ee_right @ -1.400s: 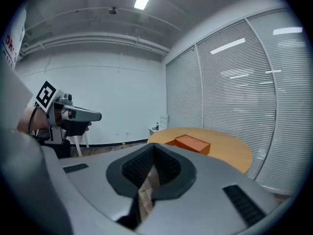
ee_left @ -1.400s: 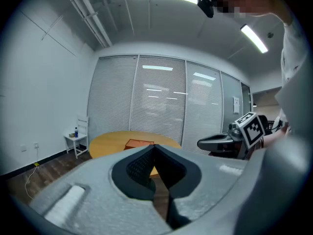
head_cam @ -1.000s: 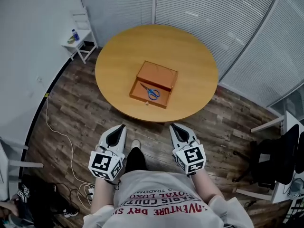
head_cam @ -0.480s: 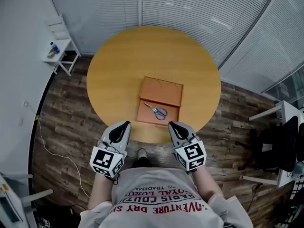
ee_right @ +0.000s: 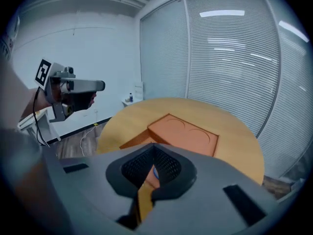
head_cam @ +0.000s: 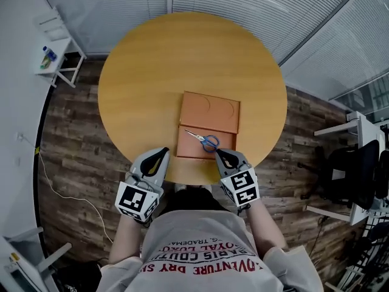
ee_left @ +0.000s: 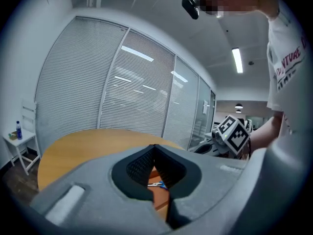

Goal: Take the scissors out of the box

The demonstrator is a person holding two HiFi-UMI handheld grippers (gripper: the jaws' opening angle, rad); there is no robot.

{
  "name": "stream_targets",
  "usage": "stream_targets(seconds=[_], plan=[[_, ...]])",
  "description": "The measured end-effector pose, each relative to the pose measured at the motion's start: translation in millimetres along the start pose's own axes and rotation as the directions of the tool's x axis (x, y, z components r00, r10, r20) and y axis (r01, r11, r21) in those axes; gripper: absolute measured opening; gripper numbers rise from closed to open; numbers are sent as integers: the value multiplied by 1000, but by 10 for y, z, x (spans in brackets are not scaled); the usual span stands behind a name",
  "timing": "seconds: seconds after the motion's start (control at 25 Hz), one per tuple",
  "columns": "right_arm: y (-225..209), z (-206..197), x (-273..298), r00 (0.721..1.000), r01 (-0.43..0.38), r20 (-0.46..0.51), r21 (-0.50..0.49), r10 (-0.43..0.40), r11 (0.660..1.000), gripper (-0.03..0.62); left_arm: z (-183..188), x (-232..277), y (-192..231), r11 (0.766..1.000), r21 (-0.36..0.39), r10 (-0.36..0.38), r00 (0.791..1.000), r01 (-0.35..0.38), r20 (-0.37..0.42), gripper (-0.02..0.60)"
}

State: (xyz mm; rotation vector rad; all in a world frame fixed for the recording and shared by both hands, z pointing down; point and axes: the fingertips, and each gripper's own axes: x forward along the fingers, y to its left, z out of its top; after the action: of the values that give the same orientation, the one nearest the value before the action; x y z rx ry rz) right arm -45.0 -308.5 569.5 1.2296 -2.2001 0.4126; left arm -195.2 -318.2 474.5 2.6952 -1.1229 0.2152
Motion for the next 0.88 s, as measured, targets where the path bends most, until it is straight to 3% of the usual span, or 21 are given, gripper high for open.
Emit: stream_targets(seconds=[0.12, 0.2, 0.28, 0.44, 0.88], plan=[[-37, -190, 268, 994, -34, -103, -22, 32, 999, 9, -124, 100, 113, 1000, -29, -14, 1000, 13, -17, 8], [-71, -309, 426, 983, -69, -174, -53, 59, 996, 63, -187, 171, 160, 999, -50, -14, 1000, 13, -23, 8], [-101, -420, 564, 969, -100, -236, -89, 77, 991, 69, -229, 232, 185, 999, -49, -2, 1000, 1, -25, 8], [-157, -646, 807, 921, -162, -380, -178, 83, 971, 131, -319, 329, 242, 999, -27, 44, 998, -45, -49, 8], [-189, -954, 1242, 807, -310, -577, -231, 126, 922, 124, -418, 594, 383, 994, -39, 95, 992, -99, -77, 8]])
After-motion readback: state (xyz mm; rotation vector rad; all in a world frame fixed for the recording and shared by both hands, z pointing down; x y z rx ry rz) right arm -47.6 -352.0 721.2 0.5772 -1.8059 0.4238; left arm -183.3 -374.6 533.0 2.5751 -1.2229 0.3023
